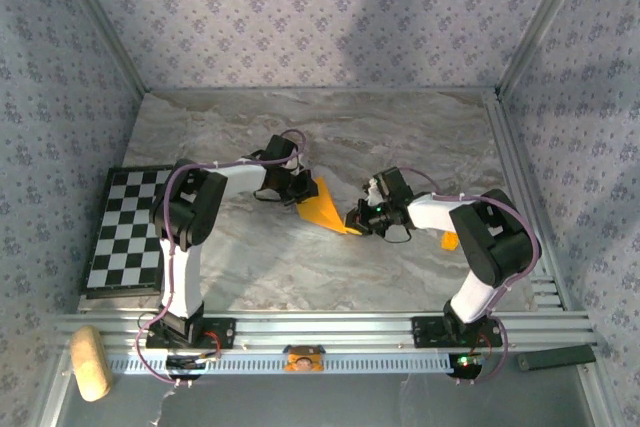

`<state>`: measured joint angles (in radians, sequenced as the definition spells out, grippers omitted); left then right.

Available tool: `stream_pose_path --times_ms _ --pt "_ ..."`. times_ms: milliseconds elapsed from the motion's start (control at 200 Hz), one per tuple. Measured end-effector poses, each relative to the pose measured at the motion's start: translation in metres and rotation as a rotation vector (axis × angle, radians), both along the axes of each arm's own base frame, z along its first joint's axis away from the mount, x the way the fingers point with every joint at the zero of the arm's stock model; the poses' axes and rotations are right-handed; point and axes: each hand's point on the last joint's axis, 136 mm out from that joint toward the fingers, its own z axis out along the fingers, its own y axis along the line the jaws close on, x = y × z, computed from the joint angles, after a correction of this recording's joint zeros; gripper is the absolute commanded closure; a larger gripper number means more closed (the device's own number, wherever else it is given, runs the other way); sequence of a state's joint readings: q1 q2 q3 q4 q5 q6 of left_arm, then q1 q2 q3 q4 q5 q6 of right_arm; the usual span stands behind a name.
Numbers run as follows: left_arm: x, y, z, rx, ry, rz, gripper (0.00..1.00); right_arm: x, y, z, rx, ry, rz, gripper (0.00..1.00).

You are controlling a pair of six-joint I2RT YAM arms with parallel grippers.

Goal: Fold a paper plane with a square sheet of paper (pick it up from the middle)
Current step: Turn over the paper at the center of the table.

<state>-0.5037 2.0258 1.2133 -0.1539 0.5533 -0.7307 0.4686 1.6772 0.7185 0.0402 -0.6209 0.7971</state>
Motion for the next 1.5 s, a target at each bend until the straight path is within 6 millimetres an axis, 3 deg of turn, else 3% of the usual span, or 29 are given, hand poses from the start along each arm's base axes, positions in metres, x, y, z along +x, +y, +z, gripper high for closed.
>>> stream_pose_path --times_ms 100,315,420,605,735,840,974,1094,1224,1364,1504 --pt "0.0 -0.001 0.001 -0.006 0.005 0.002 0.84 0.0 -0.001 0.001 0.005 -0.002 -0.001 1.0" --pt "0.002 -0.004 0.017 -0.033 -0.022 0.007 0.58 0.0 -0.003 0.017 0.02 -0.055 0.004 1.0" --pt "0.007 -0.002 0.042 -0.034 -0.088 0.015 0.52 0.001 -0.006 0.029 0.015 -0.102 0.01 1.0" --pt "0.015 0.006 0.103 -0.048 -0.25 0.042 0.51 -0.002 -0.018 0.046 -0.037 -0.179 0.032 1.0" --pt "0.018 0.016 0.127 -0.023 -0.323 0.073 0.51 -0.003 -0.029 0.064 -0.105 -0.254 0.054 1.0" --pt "0.017 0.025 0.13 0.013 -0.345 0.1 0.51 0.002 -0.041 0.091 -0.174 -0.355 0.058 1.0" --pt "0.014 0.039 0.12 0.072 -0.343 0.135 0.5 0.012 -0.057 0.126 -0.318 -0.485 0.048 1.0" --pt "0.01 0.053 0.116 0.124 -0.348 0.171 0.5 0.015 -0.07 0.142 -0.533 -0.553 0.066 1.0" --pt "0.01 0.072 0.121 0.166 -0.383 0.229 0.49 0.016 -0.08 0.142 -0.836 -0.581 0.124 1.0" --pt "0.011 0.097 0.134 0.196 -0.424 0.311 0.49 0.016 -0.09 0.126 -1.155 -0.557 0.207 1.0" --pt "0.01 0.124 0.136 0.229 -0.433 0.399 0.51 0.007 -0.079 0.106 -1.301 -0.568 0.328 1.0"
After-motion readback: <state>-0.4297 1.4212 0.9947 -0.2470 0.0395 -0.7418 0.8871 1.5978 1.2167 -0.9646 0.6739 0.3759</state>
